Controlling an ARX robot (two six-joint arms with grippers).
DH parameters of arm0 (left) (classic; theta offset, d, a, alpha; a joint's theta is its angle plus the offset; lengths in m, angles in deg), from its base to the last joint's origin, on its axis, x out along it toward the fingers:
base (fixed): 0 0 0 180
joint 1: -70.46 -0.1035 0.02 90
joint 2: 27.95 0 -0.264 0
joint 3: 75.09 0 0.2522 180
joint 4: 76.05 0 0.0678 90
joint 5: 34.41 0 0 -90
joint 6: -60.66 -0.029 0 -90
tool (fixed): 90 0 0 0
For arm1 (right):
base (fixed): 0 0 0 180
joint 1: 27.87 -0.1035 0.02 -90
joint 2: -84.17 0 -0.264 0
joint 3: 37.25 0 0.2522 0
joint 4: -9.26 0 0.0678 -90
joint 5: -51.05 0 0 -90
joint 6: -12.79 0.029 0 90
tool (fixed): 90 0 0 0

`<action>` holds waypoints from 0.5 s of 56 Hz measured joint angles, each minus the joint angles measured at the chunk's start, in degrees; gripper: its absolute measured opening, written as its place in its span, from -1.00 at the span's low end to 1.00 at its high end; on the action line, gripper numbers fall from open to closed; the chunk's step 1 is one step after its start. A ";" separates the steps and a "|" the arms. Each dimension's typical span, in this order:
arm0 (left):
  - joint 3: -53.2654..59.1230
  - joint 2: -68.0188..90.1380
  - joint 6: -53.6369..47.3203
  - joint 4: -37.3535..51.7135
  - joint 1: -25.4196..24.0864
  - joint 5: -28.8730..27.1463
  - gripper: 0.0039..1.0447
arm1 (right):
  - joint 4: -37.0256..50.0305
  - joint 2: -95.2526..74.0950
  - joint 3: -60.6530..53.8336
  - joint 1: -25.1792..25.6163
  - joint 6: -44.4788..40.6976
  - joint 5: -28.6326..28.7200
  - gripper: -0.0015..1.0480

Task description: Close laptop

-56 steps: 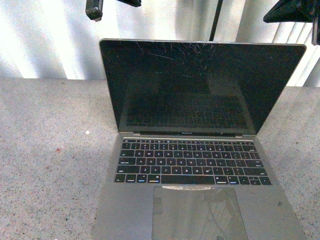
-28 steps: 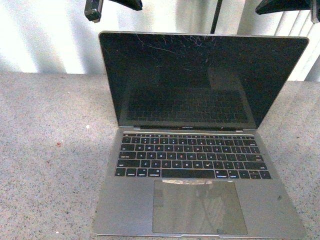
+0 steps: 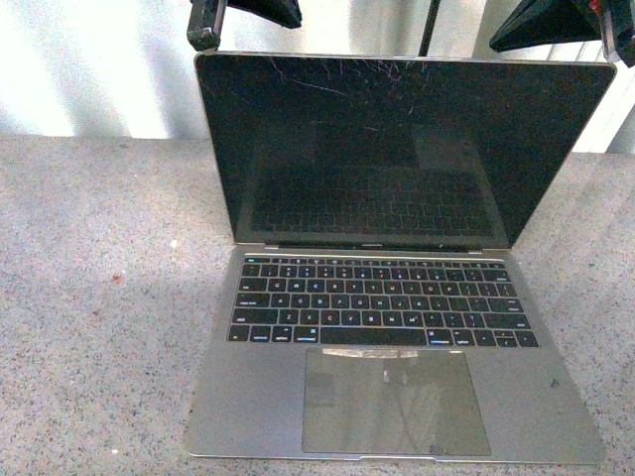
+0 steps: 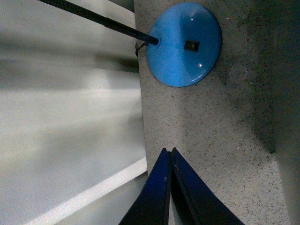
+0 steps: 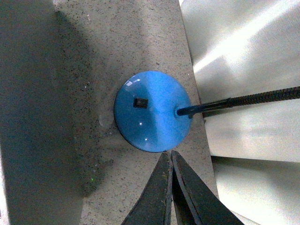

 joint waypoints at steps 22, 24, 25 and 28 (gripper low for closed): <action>2.03 0.00 0.76 1.42 0.50 0.42 -0.94 | -3.91 0.00 -0.83 -0.61 0.35 0.35 -0.94; 2.19 0.00 0.76 1.51 0.52 0.50 -0.94 | -4.33 0.00 -0.83 -0.61 0.35 0.35 -0.94; 2.29 0.00 0.74 1.60 0.57 0.52 -0.94 | -4.50 0.00 -0.83 -0.63 0.35 0.35 -0.94; 2.78 0.00 0.72 1.81 0.63 0.55 -0.94 | -5.46 0.00 -0.83 -0.66 0.28 0.24 -0.94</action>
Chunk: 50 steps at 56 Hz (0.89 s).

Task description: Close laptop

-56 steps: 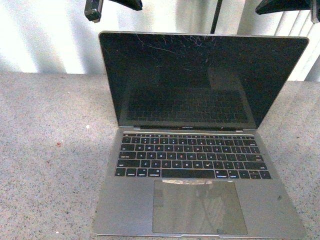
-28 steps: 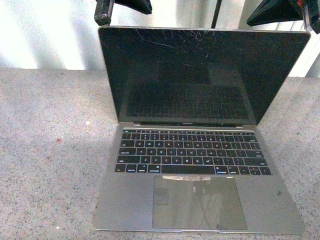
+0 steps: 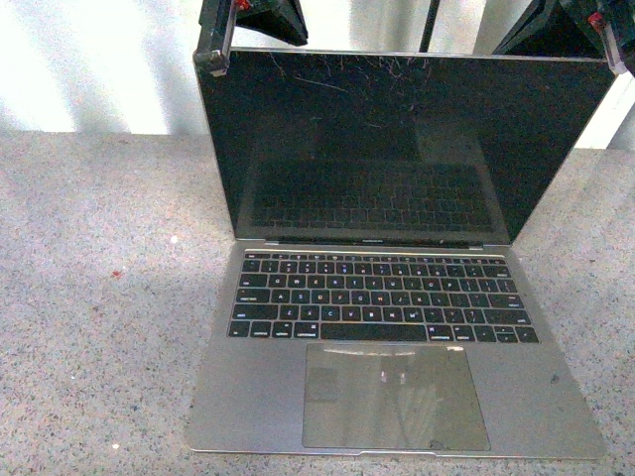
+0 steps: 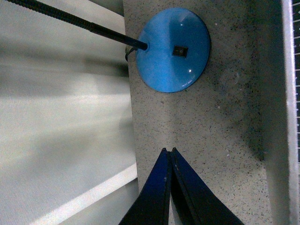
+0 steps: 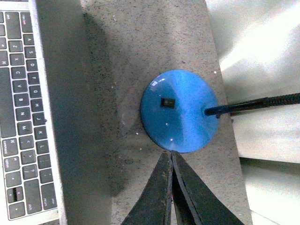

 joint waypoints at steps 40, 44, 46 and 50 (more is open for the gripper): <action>4.74 -1.55 -0.28 -0.48 1.49 1.11 -0.94 | -5.79 0.00 -0.07 -0.26 -2.34 -2.14 -0.94; 5.57 -2.19 -0.31 -0.37 1.66 1.20 -0.94 | -5.84 0.00 -0.11 -0.31 -2.47 -2.23 -0.94; 6.03 -2.54 -0.31 -0.15 1.73 1.31 -0.94 | -5.86 0.00 -0.17 -0.31 -2.54 -2.27 -0.94; 6.82 -3.17 -0.28 0.02 1.86 1.49 -0.94 | -5.97 0.02 -0.33 -0.31 -2.69 -2.29 -0.94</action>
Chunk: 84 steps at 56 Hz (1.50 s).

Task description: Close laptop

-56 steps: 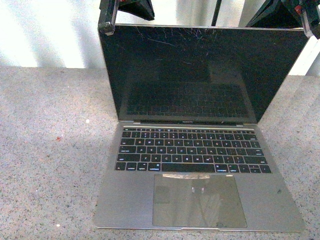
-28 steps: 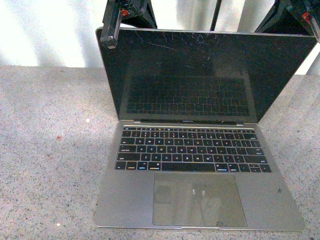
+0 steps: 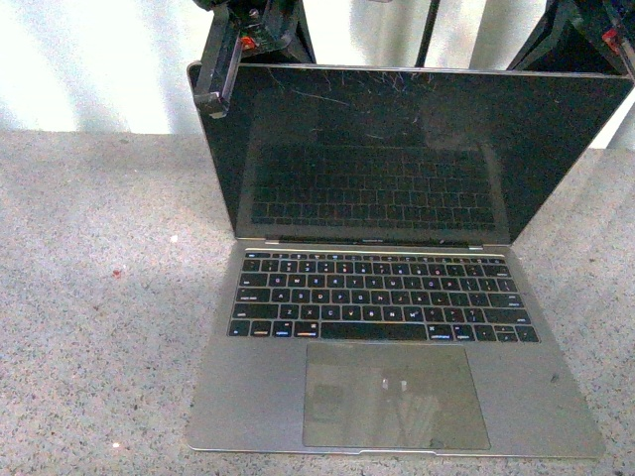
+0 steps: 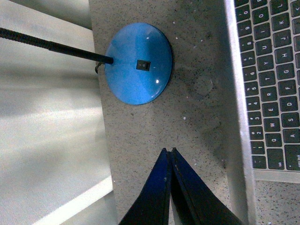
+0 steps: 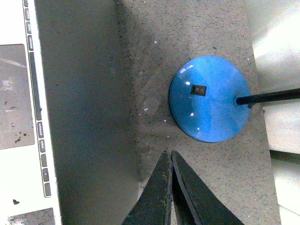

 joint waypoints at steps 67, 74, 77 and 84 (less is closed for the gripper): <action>19.43 -7.26 2.21 9.70 4.24 2.99 -0.94 | 6.93 7.63 -22.18 -5.14 -0.85 2.10 -0.94; 21.09 -7.30 2.64 10.95 4.42 3.13 -0.94 | 8.46 7.63 -24.00 -5.44 -0.74 2.58 -0.94; 21.73 -7.34 2.89 11.45 4.46 3.15 -0.94 | 9.05 7.63 -24.70 -5.53 -0.61 2.73 -0.94; 23.76 -7.56 3.74 13.11 4.74 3.76 -0.94 | 11.08 7.63 -27.32 -5.73 -0.17 3.23 -0.94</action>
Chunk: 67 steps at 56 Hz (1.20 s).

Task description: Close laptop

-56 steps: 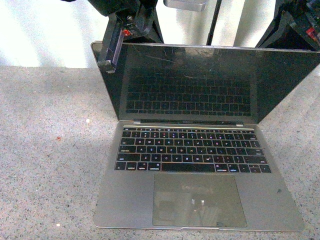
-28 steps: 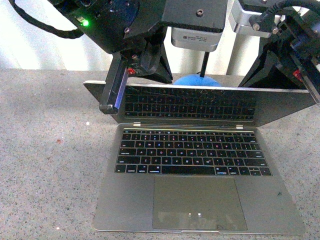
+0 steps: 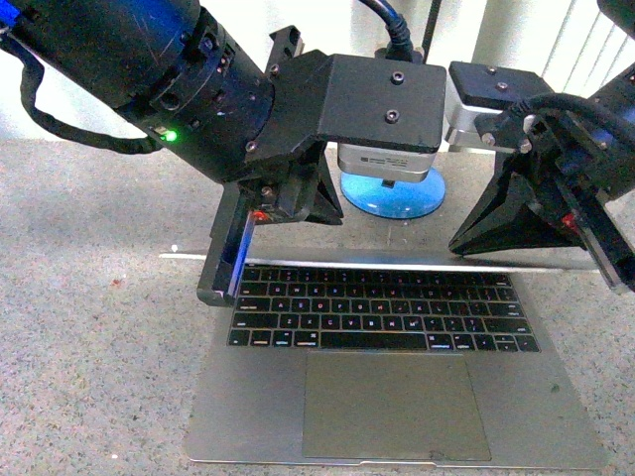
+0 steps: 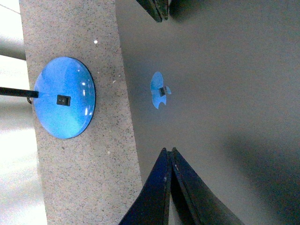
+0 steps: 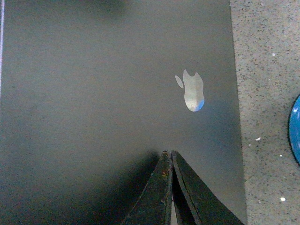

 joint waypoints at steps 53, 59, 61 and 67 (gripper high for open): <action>13.64 2.78 7.82 14.10 4.46 2.54 -0.94 | 11.87 -3.37 -13.40 -1.38 2.36 3.85 -0.94; 14.47 3.39 8.57 15.12 4.87 2.75 -0.94 | 12.20 -3.67 -13.88 -1.38 2.36 3.82 -0.94; 14.69 3.58 8.72 15.41 5.03 2.75 -0.94 | 12.35 -3.87 -14.16 -1.38 2.36 3.80 -0.94; 15.34 4.17 9.05 16.20 5.44 2.73 -0.94 | 12.55 -4.24 -14.64 -1.38 2.34 3.50 -0.94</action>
